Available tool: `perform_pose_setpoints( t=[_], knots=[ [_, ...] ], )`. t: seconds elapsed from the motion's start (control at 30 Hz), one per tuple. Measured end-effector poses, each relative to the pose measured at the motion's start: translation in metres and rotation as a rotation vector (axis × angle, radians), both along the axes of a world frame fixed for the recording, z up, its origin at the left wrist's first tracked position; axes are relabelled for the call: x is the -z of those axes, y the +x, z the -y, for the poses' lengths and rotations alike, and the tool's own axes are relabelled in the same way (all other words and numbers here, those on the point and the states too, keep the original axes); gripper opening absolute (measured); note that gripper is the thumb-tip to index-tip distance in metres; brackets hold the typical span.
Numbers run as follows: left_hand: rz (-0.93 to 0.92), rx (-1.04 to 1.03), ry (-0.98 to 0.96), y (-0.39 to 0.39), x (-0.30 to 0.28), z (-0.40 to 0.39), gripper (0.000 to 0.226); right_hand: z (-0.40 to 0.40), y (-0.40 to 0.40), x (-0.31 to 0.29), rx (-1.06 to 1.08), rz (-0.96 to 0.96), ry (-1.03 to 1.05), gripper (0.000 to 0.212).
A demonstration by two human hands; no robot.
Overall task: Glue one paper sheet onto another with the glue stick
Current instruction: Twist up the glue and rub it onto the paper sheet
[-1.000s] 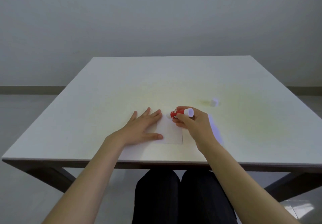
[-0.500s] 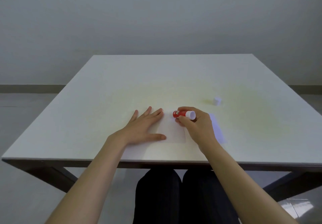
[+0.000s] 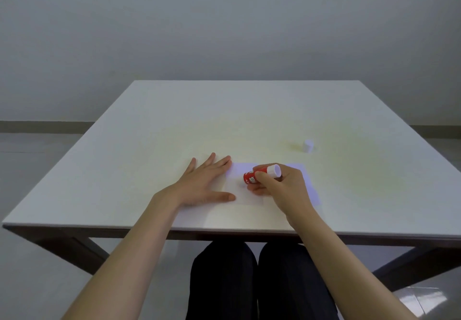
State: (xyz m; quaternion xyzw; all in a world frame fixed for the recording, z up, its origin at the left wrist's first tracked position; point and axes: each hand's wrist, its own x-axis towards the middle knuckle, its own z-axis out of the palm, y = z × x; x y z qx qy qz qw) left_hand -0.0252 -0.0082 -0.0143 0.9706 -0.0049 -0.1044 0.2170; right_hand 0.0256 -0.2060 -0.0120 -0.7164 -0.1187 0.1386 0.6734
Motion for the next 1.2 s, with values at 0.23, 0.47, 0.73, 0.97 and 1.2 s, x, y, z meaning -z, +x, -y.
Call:
perform_pose_setpoints(
  t=[0.23,0.47,0.73,0.97,1.2],
  knots=[
    [0.007,-0.015,0.0,0.001,0.002,-0.001,0.09,0.006,0.005,-0.004,0.06,0.016,-0.019,0.01],
    [0.016,-0.017,-0.01,0.0,0.004,-0.002,0.09,0.016,0.0,-0.004,-0.03,0.011,-0.101,0.012],
    [0.022,-0.019,-0.031,0.0,0.005,-0.002,0.09,0.03,-0.001,-0.003,0.009,0.018,-0.143,0.012],
    [0.028,-0.019,-0.04,0.0,0.006,-0.003,0.087,0.02,0.004,-0.012,0.132,-0.008,0.008,0.014],
    [0.06,-0.036,-0.029,0.002,0.013,-0.005,0.091,0.015,0.0,-0.028,0.175,0.113,0.088,0.01]
  ],
)
